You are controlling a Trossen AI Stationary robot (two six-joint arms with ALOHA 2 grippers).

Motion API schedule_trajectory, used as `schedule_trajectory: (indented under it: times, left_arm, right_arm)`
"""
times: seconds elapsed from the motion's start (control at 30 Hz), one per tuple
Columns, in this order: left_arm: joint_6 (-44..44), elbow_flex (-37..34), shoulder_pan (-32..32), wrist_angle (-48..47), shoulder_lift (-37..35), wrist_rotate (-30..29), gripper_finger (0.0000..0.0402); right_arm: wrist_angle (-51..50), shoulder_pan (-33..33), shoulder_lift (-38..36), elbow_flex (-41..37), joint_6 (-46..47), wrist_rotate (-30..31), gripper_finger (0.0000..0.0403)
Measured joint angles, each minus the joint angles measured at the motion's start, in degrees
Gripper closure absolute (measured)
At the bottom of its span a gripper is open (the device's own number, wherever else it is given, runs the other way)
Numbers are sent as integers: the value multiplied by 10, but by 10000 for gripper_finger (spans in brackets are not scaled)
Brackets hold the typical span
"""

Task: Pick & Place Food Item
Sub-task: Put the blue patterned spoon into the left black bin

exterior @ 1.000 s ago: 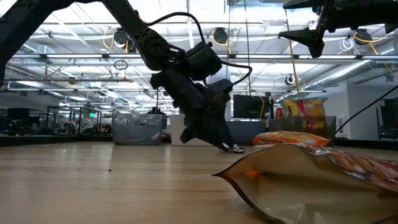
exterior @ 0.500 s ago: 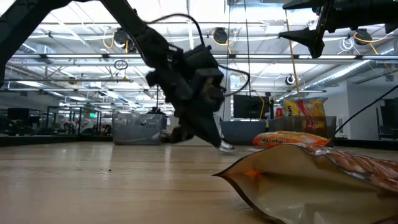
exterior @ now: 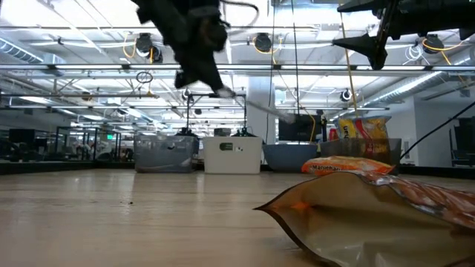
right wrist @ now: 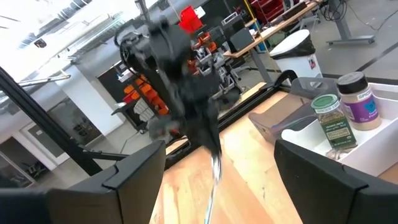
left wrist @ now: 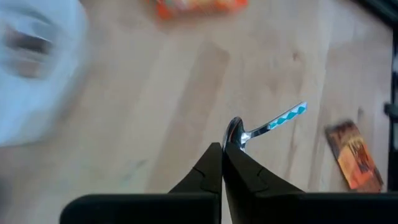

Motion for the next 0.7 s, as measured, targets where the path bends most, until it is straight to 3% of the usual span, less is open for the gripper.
schedule_trajectory:
  times: [0.17, 0.33, 0.7]
  left_arm:
    - [-4, 0, 10, -38, -85, -50, 398]
    - [-21, 2, 8, -45, -128, -68, 398]
    - [24, 139, -20, -162, -83, -134, 398]
  right_arm:
    - [2, 0, 28, 0, 11, -43, 110]
    - [20, 1, 128, 0, 23, -124, 110]
    - [296, 0, 369, 0, 90, -201, 110]
